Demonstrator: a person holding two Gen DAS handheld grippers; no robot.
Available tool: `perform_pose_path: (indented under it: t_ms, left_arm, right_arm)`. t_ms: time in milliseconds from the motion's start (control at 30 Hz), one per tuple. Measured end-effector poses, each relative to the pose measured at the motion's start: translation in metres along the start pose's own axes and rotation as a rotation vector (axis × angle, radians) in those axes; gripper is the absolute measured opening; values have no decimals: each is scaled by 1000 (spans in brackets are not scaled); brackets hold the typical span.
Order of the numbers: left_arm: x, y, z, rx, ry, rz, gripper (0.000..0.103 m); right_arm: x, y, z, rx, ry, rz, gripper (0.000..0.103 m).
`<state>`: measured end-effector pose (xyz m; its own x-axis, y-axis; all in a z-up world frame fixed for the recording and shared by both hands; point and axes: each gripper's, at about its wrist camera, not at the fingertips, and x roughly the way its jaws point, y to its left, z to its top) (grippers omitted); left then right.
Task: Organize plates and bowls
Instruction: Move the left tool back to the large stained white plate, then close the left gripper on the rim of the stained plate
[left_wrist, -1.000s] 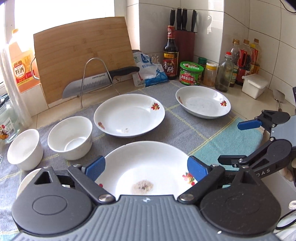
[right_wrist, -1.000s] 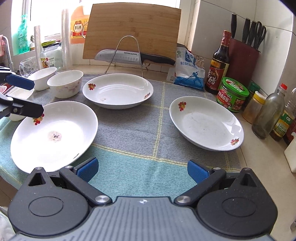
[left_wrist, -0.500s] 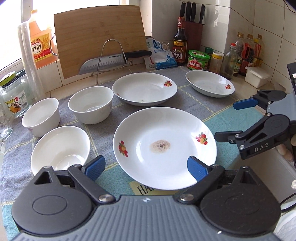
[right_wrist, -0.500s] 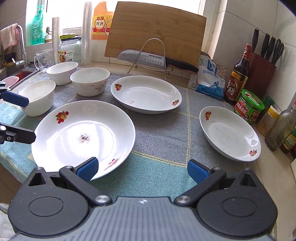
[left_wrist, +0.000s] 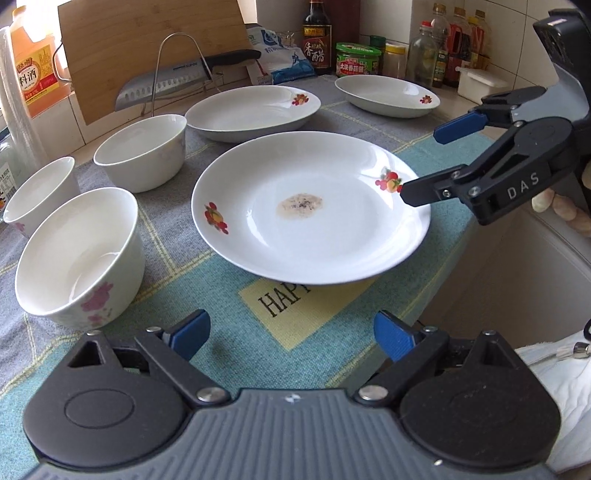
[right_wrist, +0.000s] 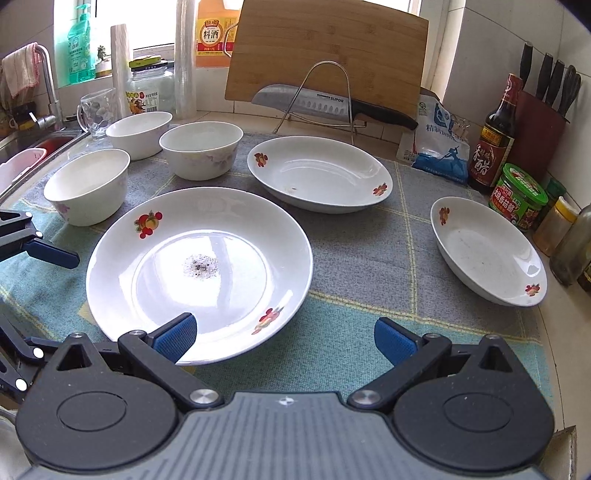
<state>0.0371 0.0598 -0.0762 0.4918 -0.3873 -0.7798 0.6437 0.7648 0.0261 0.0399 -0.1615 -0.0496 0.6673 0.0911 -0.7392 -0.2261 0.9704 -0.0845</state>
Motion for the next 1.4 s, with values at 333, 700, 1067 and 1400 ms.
perform_pose_path:
  t_ms: [333,700,1067,1400]
  left_arm:
    - [10,4,9,-15,22,-10,95]
    - [-16,21,32,41,37,-38,95]
    - [3,34,83,9,25,-53,95]
    - [46,49,119,18,107,-48,95]
  right_arm:
    - [2,-8,5,-55,-18,117,103]
    - [16,-11,-24,-207,44,245,103]
    - [34,1,-29,-216,-72,319,103]
    - [33,-4,-40,-203,-166,333,103]
